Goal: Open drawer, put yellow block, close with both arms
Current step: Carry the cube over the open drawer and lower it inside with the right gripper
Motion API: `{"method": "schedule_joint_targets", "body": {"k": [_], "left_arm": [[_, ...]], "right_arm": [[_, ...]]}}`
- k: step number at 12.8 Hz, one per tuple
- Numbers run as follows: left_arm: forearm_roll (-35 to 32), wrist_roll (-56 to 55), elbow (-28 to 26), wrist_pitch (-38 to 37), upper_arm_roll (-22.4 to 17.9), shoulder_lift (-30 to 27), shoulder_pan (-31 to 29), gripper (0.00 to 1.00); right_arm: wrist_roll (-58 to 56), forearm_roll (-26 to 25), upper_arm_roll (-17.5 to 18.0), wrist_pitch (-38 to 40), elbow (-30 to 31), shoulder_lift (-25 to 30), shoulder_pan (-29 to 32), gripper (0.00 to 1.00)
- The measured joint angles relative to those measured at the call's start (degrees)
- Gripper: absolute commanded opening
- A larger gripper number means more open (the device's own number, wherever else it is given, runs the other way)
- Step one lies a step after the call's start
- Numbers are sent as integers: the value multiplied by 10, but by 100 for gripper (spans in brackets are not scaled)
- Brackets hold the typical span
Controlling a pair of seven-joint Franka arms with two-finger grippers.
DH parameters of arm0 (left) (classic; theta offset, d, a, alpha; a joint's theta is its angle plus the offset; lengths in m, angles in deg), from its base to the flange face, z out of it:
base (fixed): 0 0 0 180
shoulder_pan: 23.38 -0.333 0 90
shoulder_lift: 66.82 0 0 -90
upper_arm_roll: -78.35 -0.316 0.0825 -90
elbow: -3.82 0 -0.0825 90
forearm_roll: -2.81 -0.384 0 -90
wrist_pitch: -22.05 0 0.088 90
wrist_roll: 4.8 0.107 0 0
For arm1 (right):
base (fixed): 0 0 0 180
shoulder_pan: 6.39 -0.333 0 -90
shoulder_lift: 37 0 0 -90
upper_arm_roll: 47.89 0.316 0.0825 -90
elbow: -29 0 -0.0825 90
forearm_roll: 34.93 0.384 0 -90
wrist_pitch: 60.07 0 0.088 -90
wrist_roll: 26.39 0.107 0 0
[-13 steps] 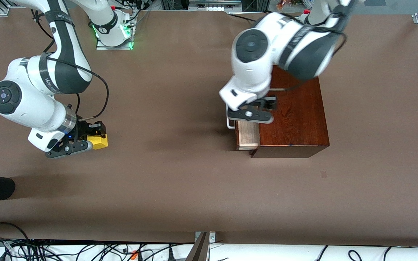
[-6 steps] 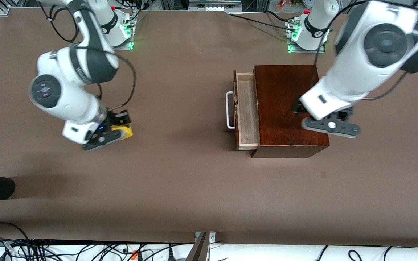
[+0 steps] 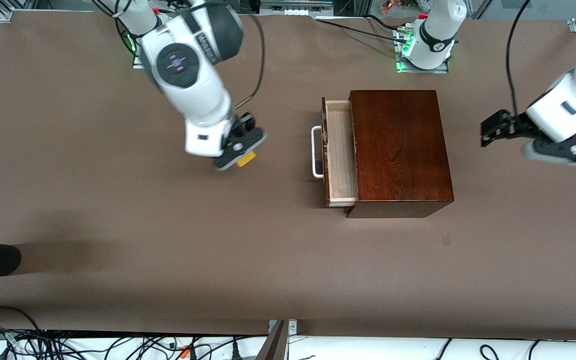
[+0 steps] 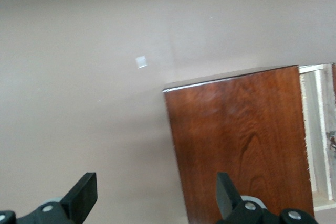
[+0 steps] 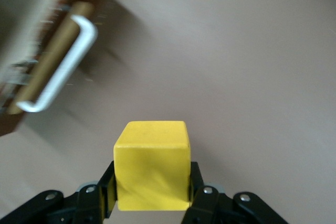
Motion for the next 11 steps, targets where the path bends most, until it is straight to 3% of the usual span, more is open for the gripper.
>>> {"method": "schedule_joint_targets", "body": {"k": [4,7,11], "left_arm": [[0,-2,-90,15,-14,-82,0,100],[0,-6,-94,15,-14,-87,0,100],[24,-10,-95,13,-16,-86,-4,100]], "right_arm": [[5,-19,0,-31,-100,-80,-106,45],[10,-55,-2,-43,-189,-153,-150,45],[3,-112,-2,-71,-220,-202,-178,45]]}}
